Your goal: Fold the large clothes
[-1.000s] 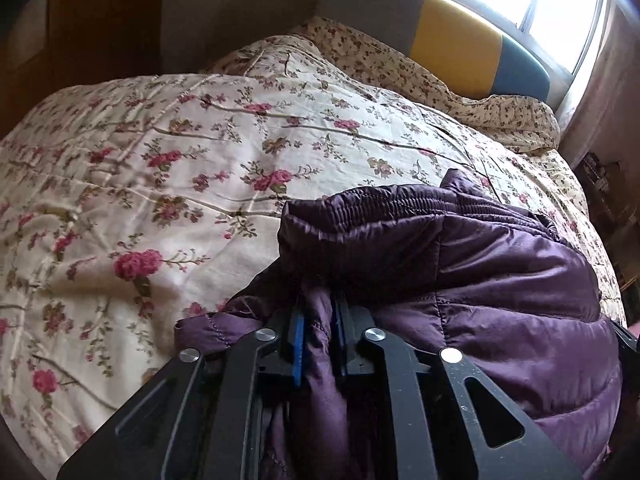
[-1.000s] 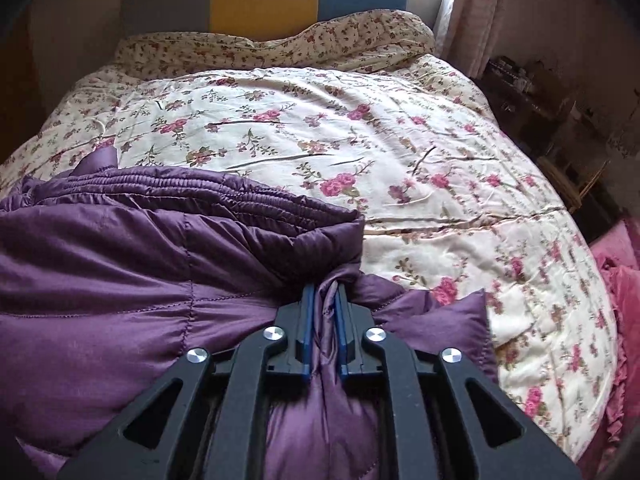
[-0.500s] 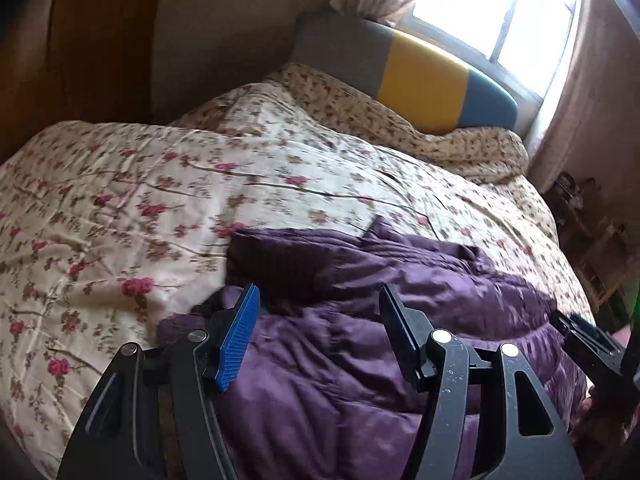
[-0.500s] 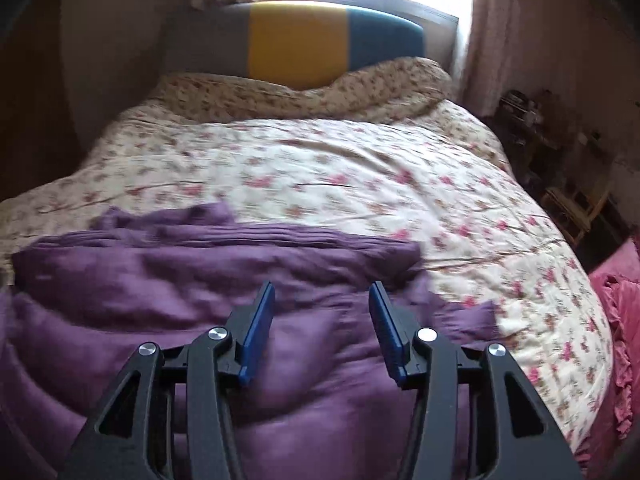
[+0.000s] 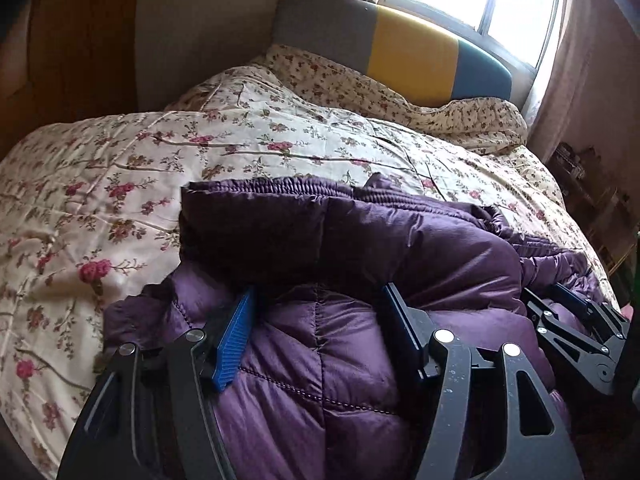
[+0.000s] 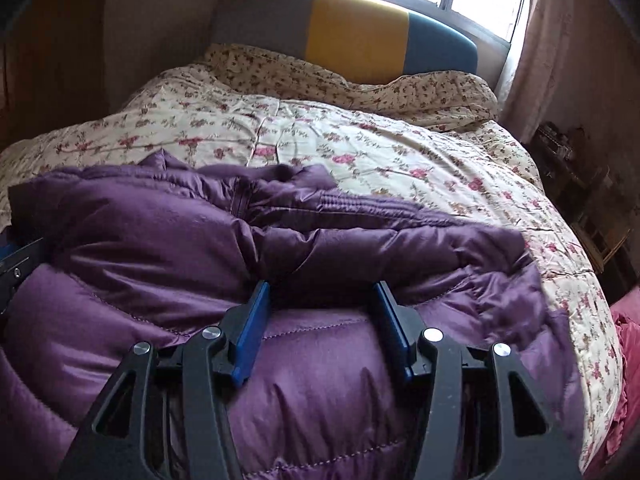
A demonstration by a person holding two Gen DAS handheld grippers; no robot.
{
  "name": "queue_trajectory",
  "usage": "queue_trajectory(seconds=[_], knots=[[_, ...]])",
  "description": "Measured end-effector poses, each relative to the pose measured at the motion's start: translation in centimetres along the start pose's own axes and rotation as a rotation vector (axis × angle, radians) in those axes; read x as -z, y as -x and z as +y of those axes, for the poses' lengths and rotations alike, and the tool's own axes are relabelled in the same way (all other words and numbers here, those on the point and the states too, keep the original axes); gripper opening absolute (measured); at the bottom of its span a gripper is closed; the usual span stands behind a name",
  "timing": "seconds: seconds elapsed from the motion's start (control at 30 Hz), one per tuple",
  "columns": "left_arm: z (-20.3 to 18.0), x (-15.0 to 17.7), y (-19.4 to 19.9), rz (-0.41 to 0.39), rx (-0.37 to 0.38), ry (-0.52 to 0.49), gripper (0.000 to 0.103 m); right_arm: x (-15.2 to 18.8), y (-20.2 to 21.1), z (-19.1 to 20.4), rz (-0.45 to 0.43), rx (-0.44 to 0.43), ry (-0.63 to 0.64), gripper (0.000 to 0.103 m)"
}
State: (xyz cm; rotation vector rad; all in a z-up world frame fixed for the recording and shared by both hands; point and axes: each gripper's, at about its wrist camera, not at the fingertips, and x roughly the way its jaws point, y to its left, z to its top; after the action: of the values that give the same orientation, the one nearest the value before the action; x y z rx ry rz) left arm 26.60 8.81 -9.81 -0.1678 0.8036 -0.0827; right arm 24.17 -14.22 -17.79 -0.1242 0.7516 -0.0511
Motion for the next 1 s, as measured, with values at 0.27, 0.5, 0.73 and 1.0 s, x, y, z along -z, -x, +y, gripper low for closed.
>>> queue_trajectory(seconds=[0.27,0.5,0.73,1.0], knots=[[0.2,0.7,-1.1,0.000,0.005,0.019,0.064,0.3,-1.9,-0.5,0.028,-0.049,-0.034,0.053],[-0.2,0.5,-0.9,0.001,-0.008,0.013,0.064,0.3,-1.9,-0.5,0.030,-0.052,-0.035,0.053],[-0.8,0.4,0.7,-0.030,-0.026,-0.014,0.076,0.3,-1.8,-0.6,0.030,-0.046,-0.029,0.053],[-0.9,1.4,4.2,-0.069,-0.025,-0.029,0.076,0.3,-1.8,-0.5,0.030,-0.043,-0.027,0.053]])
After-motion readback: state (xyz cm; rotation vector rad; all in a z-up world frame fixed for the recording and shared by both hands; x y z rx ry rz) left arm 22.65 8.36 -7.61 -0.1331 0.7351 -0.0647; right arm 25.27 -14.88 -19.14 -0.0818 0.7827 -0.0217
